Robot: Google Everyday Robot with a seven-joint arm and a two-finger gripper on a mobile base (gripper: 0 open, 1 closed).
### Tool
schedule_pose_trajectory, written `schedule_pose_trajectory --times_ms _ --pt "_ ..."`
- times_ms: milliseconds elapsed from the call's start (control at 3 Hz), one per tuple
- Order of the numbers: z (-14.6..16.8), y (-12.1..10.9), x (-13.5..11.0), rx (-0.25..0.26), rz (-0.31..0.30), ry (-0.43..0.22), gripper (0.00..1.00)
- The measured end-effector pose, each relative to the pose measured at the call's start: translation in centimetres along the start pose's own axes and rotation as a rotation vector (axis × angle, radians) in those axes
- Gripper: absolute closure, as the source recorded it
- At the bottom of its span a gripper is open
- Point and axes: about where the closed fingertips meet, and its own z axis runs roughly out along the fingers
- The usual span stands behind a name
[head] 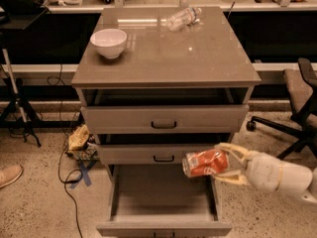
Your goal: Pick coke can from bottom drawer and place on counter
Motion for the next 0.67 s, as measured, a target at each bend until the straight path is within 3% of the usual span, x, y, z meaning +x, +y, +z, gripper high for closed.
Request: schedule_pose_trajectory --times_ms 333,667 --pt "-0.67 -8.94 -3.94 0.081 -0.024 -0.01 1.0" --pt "-0.4 -9.52 -3.88 0.086 -0.022 -0.012 1.0"
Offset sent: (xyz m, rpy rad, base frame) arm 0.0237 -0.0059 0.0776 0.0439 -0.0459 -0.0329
